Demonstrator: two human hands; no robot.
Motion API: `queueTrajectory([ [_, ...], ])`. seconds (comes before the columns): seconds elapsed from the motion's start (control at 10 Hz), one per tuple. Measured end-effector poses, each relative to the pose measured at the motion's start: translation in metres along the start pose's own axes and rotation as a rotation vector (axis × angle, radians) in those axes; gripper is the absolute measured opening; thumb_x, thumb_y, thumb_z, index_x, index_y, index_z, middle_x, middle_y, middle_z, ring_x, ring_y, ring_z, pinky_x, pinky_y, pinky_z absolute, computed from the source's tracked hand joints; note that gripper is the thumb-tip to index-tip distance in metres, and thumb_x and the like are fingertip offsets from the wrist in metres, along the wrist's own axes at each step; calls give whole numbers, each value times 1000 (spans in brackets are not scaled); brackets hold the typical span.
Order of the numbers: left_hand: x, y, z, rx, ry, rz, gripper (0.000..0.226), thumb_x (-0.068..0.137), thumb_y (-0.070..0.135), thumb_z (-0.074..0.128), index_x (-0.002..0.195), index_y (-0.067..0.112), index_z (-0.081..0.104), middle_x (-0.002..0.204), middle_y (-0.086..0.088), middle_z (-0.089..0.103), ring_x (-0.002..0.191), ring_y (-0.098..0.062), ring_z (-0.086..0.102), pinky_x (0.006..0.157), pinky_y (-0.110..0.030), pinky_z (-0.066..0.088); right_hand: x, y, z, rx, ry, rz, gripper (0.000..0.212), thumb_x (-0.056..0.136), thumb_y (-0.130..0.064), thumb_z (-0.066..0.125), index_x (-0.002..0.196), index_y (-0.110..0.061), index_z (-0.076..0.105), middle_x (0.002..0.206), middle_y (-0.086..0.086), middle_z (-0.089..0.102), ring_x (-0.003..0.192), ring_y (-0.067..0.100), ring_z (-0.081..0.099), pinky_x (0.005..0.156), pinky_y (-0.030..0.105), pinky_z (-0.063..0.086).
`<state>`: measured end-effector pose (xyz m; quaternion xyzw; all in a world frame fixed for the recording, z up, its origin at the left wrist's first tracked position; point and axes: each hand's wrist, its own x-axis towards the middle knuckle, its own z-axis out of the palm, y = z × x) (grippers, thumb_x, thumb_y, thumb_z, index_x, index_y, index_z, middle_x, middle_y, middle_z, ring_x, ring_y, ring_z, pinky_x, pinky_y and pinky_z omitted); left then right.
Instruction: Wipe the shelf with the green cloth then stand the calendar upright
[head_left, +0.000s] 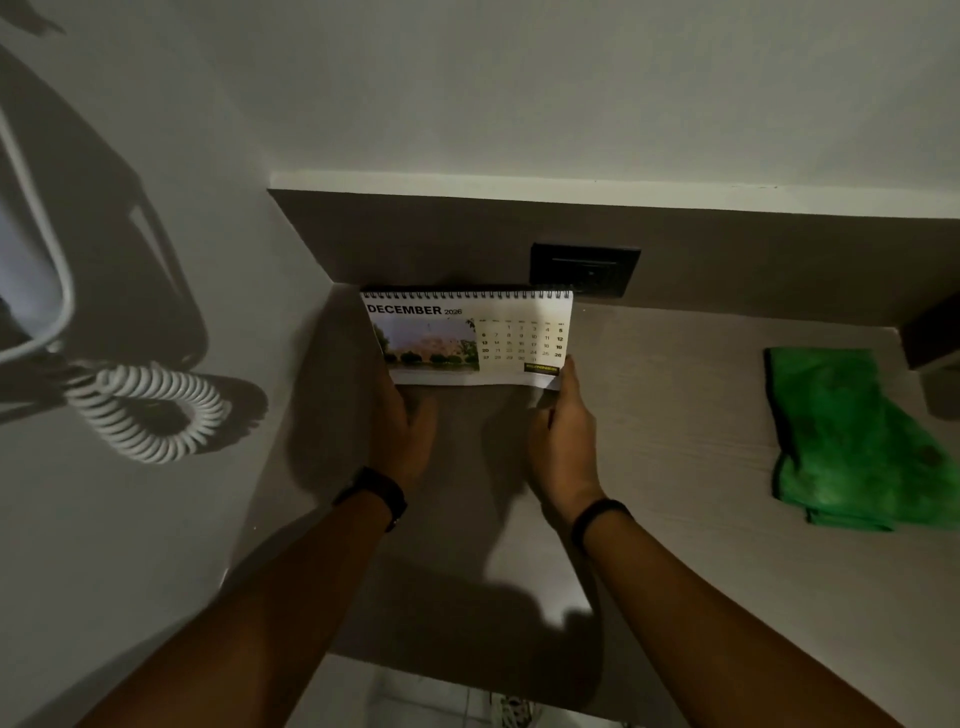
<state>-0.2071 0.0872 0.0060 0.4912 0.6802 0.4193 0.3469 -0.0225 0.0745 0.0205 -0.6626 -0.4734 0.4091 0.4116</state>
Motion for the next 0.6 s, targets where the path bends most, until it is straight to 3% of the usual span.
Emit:
queueTrajectory([
  [0.1,16,2,-2,-2,-22,6,75,100,-2,52,166,21,24,142,2,57,124,0,57,109,-14,44,13,-5,7,-2,3,-27,63,102,-3,40,157,-29,25,145,6,56,125,23,59,104,46,53],
  [0.2,24,0,-2,13,-33,-4,79,99,1,53,167,23,21,149,-5,55,132,-18,55,120,-37,43,19,-6,10,-18,18,-46,63,102,-5,41,157,-29,23,148,6,54,128,23,57,106,46,52],
  [0.3,27,-3,-4,37,-36,-10,82,99,1,55,168,25,18,147,-7,56,128,-26,58,119,-47,45,20,-1,11,-42,6,-31,66,101,-7,45,158,-29,20,148,6,53,126,18,55,107,46,51],
  [0.4,27,0,-3,35,-48,5,84,98,-3,57,168,22,18,152,-9,52,134,-32,55,121,-52,43,19,2,8,-52,-33,-14,70,101,-4,45,160,-27,17,152,5,49,128,12,50,111,46,47],
  [0.5,24,-1,-5,-1,-12,3,86,96,-1,62,168,17,18,164,-10,43,148,-30,44,125,-51,37,19,-2,2,-46,-47,-26,69,99,0,44,160,-22,19,158,4,42,141,17,43,117,46,41],
  [0.6,9,10,-1,92,123,108,92,98,18,66,170,13,9,178,-14,12,164,-30,11,134,-43,17,-14,3,-17,-74,-3,7,65,101,-6,46,159,-21,22,164,3,31,149,16,31,123,44,31],
])
